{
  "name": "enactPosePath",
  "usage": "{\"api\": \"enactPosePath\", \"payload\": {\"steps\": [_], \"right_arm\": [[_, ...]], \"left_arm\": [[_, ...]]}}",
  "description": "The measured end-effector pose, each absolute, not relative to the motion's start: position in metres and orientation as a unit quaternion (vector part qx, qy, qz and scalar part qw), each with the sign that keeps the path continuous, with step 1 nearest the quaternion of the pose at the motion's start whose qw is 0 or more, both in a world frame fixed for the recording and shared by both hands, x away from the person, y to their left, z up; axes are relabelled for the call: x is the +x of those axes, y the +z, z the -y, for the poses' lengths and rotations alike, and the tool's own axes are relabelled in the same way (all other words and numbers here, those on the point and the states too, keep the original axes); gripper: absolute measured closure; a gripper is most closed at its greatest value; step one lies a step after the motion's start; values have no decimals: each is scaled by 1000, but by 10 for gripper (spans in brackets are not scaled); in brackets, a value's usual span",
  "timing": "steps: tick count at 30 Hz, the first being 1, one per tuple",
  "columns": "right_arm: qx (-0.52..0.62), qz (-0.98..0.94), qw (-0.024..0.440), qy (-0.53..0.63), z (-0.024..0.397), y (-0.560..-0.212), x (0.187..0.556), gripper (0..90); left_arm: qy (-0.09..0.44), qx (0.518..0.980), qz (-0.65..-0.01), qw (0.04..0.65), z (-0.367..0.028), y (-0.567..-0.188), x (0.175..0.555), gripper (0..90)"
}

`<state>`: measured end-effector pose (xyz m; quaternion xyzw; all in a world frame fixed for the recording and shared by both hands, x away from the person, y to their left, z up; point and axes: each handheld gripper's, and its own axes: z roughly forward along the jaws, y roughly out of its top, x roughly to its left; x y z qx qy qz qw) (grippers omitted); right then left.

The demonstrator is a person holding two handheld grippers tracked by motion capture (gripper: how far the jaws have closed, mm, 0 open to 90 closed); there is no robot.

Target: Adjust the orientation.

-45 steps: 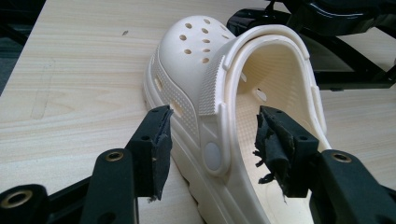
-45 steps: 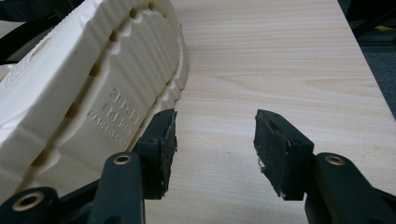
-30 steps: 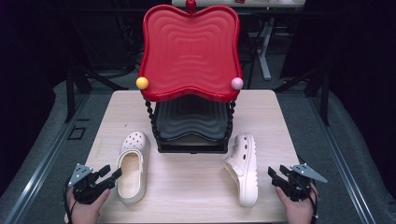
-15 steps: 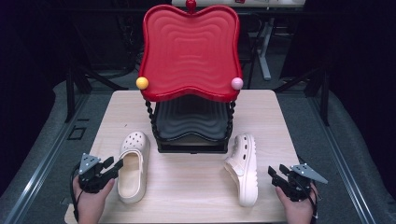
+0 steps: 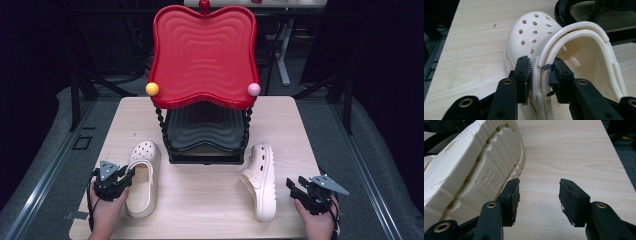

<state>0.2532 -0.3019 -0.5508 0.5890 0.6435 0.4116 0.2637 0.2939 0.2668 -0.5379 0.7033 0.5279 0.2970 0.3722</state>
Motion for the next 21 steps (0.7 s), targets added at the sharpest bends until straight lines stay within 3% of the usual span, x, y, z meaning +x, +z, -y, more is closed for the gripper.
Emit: {"api": "enactPosePath", "payload": {"steps": [17,21], "right_arm": [[585,-643,266,416,302,-548,250,501],[567,-647,278,427,294,-539,245,545]], "left_arm": [[285,724,-503,375,-263,-535,271,737],[276,733,-496,374,-262,-532,263,741]]}}
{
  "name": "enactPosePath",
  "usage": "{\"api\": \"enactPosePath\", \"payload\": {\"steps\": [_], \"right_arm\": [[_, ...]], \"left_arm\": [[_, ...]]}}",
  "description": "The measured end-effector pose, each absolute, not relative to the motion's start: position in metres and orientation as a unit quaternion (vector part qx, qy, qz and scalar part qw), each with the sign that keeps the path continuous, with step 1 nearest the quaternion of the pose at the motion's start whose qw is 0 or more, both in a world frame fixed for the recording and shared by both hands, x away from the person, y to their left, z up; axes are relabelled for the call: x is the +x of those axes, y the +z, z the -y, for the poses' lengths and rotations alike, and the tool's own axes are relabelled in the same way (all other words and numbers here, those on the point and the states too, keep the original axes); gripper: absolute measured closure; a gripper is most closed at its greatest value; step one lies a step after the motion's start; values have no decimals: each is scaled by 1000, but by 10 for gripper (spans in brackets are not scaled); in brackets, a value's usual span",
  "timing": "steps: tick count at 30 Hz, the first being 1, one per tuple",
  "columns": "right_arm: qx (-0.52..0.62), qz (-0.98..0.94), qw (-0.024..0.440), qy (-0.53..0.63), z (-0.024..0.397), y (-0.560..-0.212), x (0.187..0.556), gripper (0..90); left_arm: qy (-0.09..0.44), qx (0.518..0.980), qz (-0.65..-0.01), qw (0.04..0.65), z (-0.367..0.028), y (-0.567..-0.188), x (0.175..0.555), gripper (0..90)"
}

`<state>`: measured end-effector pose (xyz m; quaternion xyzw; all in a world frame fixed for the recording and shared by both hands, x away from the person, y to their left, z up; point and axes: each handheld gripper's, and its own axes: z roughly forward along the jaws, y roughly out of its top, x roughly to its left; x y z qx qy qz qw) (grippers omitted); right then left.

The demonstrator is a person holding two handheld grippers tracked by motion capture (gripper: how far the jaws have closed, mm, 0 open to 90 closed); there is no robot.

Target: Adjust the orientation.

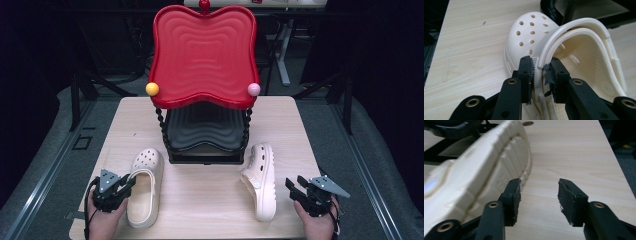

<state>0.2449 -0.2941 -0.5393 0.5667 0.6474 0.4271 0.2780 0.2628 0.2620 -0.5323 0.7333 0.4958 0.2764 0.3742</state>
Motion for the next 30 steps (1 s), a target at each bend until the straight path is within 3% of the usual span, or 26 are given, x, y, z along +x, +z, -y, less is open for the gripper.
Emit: {"api": "enactPosePath", "payload": {"steps": [2,3,4,7,16,18,30], "right_arm": [[553,-655,277,433,287,-532,243,627],[535,-666,276,441,278,-522,239,712],[535,-666,276,441,278,-522,239,712],[494,-688,274,456,254,-508,235,825],[436,-742,292,417,221,-516,240,860],[439,-742,295,413,223,-515,240,897],[490,-704,281,430,257,-512,234,900]], "left_arm": [[272,735,-495,374,-262,-531,258,741],[265,732,-501,378,-262,-532,255,739],[265,732,-501,378,-262,-532,255,738],[261,727,-508,382,-260,-533,255,736],[264,723,-506,390,-258,-535,257,726],[263,721,-506,393,-260,-536,257,723],[253,719,-507,403,-261,-537,257,689]]}}
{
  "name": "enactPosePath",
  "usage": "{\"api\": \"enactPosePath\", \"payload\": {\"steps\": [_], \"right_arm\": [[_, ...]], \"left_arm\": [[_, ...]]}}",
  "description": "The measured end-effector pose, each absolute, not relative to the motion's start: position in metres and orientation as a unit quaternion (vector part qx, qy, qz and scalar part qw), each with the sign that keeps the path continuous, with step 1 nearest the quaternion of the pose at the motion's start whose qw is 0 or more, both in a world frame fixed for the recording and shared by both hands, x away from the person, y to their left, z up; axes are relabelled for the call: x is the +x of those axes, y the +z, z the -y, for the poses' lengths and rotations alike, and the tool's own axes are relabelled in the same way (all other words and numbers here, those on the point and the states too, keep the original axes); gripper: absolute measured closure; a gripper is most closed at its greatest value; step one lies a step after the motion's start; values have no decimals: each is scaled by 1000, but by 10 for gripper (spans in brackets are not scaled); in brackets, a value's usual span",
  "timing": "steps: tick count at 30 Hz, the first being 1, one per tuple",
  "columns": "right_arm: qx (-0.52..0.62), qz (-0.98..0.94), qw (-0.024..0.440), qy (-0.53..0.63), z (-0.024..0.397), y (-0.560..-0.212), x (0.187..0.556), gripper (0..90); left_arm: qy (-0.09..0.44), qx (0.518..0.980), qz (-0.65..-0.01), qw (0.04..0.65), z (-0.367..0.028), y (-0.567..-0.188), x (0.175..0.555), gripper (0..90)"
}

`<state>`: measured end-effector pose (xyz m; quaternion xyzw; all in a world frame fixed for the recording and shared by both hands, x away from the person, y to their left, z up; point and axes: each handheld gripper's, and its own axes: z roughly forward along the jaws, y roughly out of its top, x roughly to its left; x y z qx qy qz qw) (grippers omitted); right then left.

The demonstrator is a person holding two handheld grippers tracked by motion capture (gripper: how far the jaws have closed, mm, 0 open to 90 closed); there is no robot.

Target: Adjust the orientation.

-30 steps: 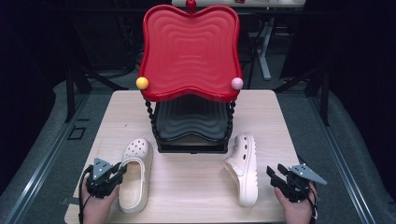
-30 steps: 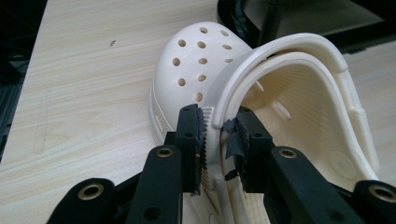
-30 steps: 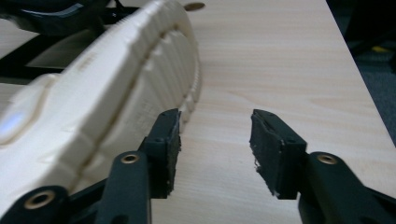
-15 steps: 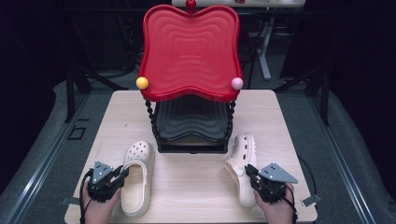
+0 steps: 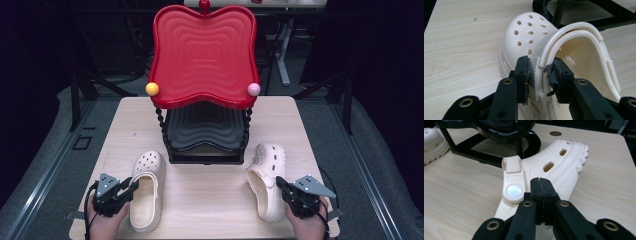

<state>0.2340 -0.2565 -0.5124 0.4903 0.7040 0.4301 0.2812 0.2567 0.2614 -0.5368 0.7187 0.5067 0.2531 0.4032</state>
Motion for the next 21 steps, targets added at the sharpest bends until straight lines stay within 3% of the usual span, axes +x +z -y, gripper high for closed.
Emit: {"api": "enactPosePath", "payload": {"steps": [10,21], "right_arm": [[559,-665,275,412,293,-519,238,900],[637,-640,165,397,330,-554,261,900]], "left_arm": [[251,715,-506,411,-262,-537,258,677],[250,718,-504,410,-262,-537,258,677]]}}
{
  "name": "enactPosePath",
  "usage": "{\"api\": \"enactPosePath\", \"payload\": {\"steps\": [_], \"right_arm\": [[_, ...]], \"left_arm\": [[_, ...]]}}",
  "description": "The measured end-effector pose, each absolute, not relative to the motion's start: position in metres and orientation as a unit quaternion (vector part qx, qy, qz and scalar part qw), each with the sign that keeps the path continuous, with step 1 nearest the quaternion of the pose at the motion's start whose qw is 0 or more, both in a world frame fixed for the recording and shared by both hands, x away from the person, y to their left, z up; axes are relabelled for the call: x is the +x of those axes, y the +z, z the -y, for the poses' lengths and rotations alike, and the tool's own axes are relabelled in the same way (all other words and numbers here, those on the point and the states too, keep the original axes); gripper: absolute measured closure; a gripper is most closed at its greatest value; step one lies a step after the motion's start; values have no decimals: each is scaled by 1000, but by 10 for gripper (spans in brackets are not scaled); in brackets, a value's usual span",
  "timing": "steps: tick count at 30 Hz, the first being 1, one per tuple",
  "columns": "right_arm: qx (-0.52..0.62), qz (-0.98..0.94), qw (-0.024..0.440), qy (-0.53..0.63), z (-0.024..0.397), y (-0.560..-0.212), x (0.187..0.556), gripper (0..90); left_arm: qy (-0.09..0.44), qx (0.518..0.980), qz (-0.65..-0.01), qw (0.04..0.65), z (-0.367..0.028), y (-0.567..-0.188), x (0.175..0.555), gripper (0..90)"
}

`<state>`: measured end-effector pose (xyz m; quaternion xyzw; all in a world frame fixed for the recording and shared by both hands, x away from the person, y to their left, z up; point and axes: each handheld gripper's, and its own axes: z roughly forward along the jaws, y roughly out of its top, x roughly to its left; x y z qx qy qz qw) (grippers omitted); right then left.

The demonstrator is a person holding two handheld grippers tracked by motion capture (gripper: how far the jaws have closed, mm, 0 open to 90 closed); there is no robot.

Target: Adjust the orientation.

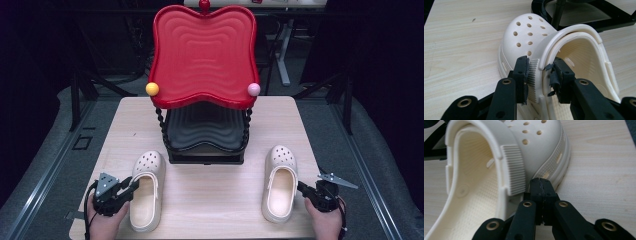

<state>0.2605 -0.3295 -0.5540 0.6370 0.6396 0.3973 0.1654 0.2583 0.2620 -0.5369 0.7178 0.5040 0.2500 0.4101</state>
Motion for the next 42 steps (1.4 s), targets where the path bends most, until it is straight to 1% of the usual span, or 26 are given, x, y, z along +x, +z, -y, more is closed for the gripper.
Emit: {"api": "enactPosePath", "payload": {"steps": [1,4,6,7,8,9,10,14,24,26,27,28,29,31,36,39,42], "right_arm": [[638,-637,165,399,329,-555,262,900],[637,-638,185,391,326,-554,262,899],[634,-633,220,385,322,-548,258,873],[634,-633,220,385,322,-548,258,873],[630,-632,240,382,322,-540,252,867],[630,-632,240,382,322,-540,252,867],[620,-621,254,407,319,-534,247,867],[604,-616,270,427,313,-525,241,868],[596,-616,283,431,309,-520,239,864],[592,-620,285,429,307,-520,238,832],[586,-625,289,426,303,-521,238,776],[584,-632,297,415,300,-521,238,742],[584,-632,297,415,300,-521,238,742],[581,-641,321,385,290,-522,238,672],[579,-652,339,353,280,-526,241,632],[582,-657,342,337,278,-529,245,634],[583,-658,343,330,277,-532,248,659]], "left_arm": [[251,717,-504,411,-262,-537,258,677],[251,716,-505,411,-262,-537,258,677],[250,715,-505,413,-262,-538,258,674],[250,715,-505,413,-262,-538,258,674],[249,716,-505,413,-262,-538,258,672],[249,716,-505,413,-262,-538,258,672],[249,715,-506,413,-262,-538,258,672],[250,715,-506,413,-262,-538,258,670],[248,714,-506,415,-263,-538,258,667],[248,714,-506,415,-263,-538,258,666],[248,714,-507,415,-262,-538,258,666],[248,714,-506,414,-262,-538,258,666],[248,714,-506,414,-262,-538,258,666],[247,714,-507,415,-263,-538,258,666],[246,715,-507,414,-263,-538,258,665],[246,715,-507,414,-263,-538,258,665],[246,715,-507,414,-263,-538,258,664]]}}
